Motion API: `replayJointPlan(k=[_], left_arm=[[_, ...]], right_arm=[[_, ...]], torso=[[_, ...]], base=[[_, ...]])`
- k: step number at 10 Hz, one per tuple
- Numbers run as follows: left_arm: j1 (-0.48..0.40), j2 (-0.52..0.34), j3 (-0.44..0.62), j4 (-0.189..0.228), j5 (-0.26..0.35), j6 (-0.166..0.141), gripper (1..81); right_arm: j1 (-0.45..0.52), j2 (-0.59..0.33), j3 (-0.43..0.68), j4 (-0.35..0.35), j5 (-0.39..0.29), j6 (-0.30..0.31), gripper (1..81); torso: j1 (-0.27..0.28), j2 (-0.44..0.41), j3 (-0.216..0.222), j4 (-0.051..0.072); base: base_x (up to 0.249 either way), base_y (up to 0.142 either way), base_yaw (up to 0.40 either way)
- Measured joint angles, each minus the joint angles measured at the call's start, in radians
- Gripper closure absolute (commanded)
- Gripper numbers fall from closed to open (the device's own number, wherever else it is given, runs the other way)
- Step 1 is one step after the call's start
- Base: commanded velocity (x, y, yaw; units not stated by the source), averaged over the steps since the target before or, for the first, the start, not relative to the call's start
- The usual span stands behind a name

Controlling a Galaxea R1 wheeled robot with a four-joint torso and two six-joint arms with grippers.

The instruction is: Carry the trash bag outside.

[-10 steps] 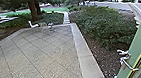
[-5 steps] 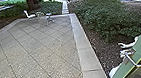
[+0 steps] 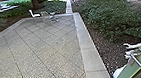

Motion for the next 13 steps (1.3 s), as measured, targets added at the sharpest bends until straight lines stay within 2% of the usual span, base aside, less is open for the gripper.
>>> replayJointPlan(k=[1, 2, 3, 4, 5, 7, 13], left_arm=[[-0.015, -0.016, -0.001, -0.015, 0.02, 0.0, 81.1], [-0.023, -0.028, -0.003, -0.025, 0.04, 0.0, 81.1], [-0.034, -0.029, -0.008, -0.032, 0.048, 0.0, 81.1], [-0.055, -0.023, -0.012, -0.043, 0.053, 0.0, 81.1], [-0.085, -0.017, -0.022, -0.061, 0.057, 0.0, 81.1], [-0.154, -0.016, -0.049, -0.091, 0.072, 0.0, 81.1], [-0.361, -0.011, -0.164, -0.129, 0.202, 0.0, 81.1]], right_arm=[[0.003, 0.0, 0.001, 0.0, 0.0, -0.001, 1.0], [0.008, 0.0, 0.004, 0.0, 0.003, -0.002, 1.0], [0.01, 0.0, 0.007, 0.0, 0.004, -0.004, 1.0], [0.01, 0.0, 0.008, 0.0, 0.003, -0.006, 1.0], [0.011, 0.0, 0.008, 0.0, 0.003, -0.007, 1.0], [0.016, 0.0, 0.009, -0.001, 0.005, -0.007, 1.0], [0.011, 0.001, 0.01, -0.001, 0.004, -0.007, 1.0]], torso=[[0.0, 0.0, -0.001, 0.031], [0.0, 0.0, -0.012, 0.056], [-0.001, 0.0, -0.034, 0.069], [0.0, 0.0, -0.065, 0.077], [0.0, 0.0, -0.094, 0.08], [0.0, 0.001, -0.111, 0.081], [0.0, 0.001, -0.111, 0.081]], base=[[0.0, 0.0, 0.0], [0.0, 0.0, 0.0], [0.0, 0.0, 0.0], [0.0, 0.0, 0.0], [0.0, 0.0, 0.0], [0.0, 0.0, 0.0], [0.0, 0.0, 0.0]])
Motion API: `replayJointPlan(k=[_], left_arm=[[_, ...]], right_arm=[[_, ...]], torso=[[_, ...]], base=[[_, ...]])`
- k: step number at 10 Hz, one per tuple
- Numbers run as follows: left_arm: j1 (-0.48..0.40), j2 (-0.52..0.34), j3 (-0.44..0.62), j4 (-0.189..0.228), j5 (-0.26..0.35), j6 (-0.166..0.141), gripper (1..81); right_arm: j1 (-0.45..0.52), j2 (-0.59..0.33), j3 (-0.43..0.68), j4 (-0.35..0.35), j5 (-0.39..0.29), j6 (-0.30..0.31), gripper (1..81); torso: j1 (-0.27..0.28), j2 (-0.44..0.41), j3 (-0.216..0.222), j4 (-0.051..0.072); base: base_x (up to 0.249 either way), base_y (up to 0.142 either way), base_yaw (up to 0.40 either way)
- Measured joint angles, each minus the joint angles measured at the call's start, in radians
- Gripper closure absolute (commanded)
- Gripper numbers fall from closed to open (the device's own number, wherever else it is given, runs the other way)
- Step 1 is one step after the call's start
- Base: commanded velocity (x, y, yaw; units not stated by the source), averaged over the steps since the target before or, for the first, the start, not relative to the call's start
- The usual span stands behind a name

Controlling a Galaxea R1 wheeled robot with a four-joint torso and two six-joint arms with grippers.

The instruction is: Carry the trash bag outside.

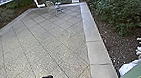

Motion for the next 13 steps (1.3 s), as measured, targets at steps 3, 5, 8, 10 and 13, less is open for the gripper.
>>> replayJointPlan(k=[3, 5, 8, 10, 13], left_arm=[[-0.014, -0.005, -0.005, -0.014, 0.024, 0.0, 1.0], [-0.015, -0.008, -0.004, -0.018, 0.034, 0.0, 1.0], [-0.014, -0.008, 0.0, -0.019, 0.044, 0.003, 1.0], [0.007, -0.01, 0.033, -0.018, 0.043, 0.008, 1.0], [0.113, -0.011, 0.06, -0.014, 0.048, 0.036, 1.0]], right_arm=[[0.0, 0.0, 0.0, 0.0, 0.002, 0.0, 1.0], [0.0, 0.0, 0.0, 0.0, 0.002, 0.0, 1.0], [0.0, 0.0, 0.0, 0.0, 0.002, 0.0, 1.0], [0.0, 0.0, 0.0, 0.0, 0.002, 0.0, 1.0], [-0.001, 0.004, 0.001, 0.0, 0.0, 0.0, 1.0]], torso=[[0.0, 0.0, 0.0, 0.0], [0.0, 0.0, 0.0, 0.0], [0.0, 0.0, 0.0, 0.0], [0.0, 0.0, 0.003, 0.0], [0.001, 0.001, 0.081, 0.0]], base=[[0.0, 0.0, 0.0], [0.0, 0.0, 0.0], [0.0, 0.0, 0.0], [0.0, 0.0, 0.0], [0.0, 0.0, 0.0]])
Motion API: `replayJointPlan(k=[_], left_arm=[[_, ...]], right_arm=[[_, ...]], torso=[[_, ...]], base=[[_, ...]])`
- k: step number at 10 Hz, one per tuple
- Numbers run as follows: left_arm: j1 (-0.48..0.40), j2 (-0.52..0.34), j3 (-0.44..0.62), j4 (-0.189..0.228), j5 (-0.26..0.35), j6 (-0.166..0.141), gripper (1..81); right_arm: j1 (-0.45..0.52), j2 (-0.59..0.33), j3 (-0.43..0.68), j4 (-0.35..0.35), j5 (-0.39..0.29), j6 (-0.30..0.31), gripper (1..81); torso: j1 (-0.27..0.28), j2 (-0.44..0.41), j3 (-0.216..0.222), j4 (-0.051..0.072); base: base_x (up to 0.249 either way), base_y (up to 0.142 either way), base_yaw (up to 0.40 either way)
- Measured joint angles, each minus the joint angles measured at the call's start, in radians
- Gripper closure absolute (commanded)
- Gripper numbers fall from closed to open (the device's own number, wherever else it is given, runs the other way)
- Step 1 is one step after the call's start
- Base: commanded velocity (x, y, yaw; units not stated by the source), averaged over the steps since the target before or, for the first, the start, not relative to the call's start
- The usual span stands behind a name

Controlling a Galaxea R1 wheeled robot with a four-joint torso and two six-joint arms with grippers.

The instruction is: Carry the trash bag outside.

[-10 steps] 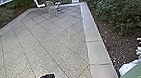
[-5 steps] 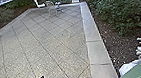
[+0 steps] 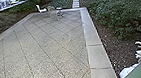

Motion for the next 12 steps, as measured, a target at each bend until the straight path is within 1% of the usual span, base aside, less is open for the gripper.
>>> replayJointPlan(k=[2, 5, 7, 8, 10, 12], left_arm=[[0.078, 0.01, 0.01, 0.003, -0.002, 0.027, 1.0], [0.231, 0.07, 0.011, 0.005, -0.007, 0.1, 1.0], [0.324, 0.114, -0.016, 0.007, -0.05, 0.153, 1.0], [0.378, 0.146, -0.038, 0.007, -0.066, 0.182, 1.0], [0.465, 0.204, -0.061, 0.007, -0.101, 0.229, 1.0], [0.516, 0.24, -0.073, 0.007, -0.161, 0.257, 1.0]], right_arm=[[-0.009, 0.001, 0.001, 0.0, -0.003, 0.0, 1.0], [-0.023, 0.001, 0.0, 0.0, -0.008, 0.001, 1.0], [-0.031, 0.002, 0.0, 0.0, -0.01, 0.001, 1.0], [-0.032, 0.002, 0.0, 0.0, -0.009, 0.001, 1.0], [-0.033, 0.006, -0.007, 0.0, -0.01, 0.005, 1.0], [-0.032, 0.011, -0.016, 0.0, 0.006, 0.008, 1.0]], torso=[[0.0, 0.0, 0.072, 0.0], [-0.001, -0.001, 0.175, 0.0], [-0.003, -0.002, 0.195, 0.0], [-0.003, -0.002, 0.195, 0.0], [-0.003, -0.002, 0.194, 0.0], [-0.003, -0.003, 0.194, 0.0]], base=[[0.0, 0.0, 0.0], [0.0, 0.0, 0.0], [0.0, 0.0, 0.0], [0.0, 0.0, 0.0], [0.0, 0.0, 0.0], [0.0, 0.0, 0.0]])
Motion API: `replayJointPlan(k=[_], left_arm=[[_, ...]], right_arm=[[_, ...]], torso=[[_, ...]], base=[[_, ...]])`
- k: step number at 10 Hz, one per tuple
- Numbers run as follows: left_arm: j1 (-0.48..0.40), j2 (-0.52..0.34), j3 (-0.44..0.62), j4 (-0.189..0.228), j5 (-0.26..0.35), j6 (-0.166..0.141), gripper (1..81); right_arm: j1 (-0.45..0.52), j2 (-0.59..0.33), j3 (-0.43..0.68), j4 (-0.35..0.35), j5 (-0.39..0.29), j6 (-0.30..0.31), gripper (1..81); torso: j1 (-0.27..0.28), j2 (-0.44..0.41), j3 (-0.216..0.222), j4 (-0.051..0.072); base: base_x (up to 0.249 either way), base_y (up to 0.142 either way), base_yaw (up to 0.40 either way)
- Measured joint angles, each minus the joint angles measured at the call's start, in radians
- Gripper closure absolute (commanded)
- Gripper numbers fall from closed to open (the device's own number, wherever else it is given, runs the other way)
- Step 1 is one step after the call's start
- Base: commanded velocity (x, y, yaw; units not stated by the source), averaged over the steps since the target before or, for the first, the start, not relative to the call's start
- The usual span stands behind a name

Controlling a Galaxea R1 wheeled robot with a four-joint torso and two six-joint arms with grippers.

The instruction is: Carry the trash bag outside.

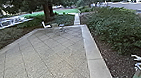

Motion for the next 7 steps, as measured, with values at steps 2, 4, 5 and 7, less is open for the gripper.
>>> replayJointPlan(k=[2, 4, 5, 7], left_arm=[[0.046, 0.035, -0.017, 0.0, -0.049, 0.005, 1.0], [0.098, 0.08, -0.077, 0.006, -0.111, 0.008, 1.0], [0.111, 0.112, -0.126, 0.018, -0.13, 0.014, 1.0], [0.117, 0.171, -0.189, 0.035, -0.169, 0.016, 1.0]], right_arm=[[0.001, 0.003, -0.005, 0.0, 0.013, 0.0, 1.0], [0.0, 0.011, -0.029, 0.0, 0.014, 0.0, 1.0], [0.0, 0.019, -0.042, 0.0, 0.015, 0.0, 1.0], [0.0, 0.027, -0.044, 0.0, 0.018, 0.0, 1.0]], torso=[[0.0, 0.0, 0.0, 0.0], [0.0, 0.0, 0.004, 0.0], [0.0, 0.0, 0.018, 0.0], [-0.001, -0.001, 0.065, 0.0]], base=[[0.0, 0.0, 0.0], [0.0, 0.0, 0.0], [0.0, 0.0, 0.0], [0.0, 0.0, 0.0]])
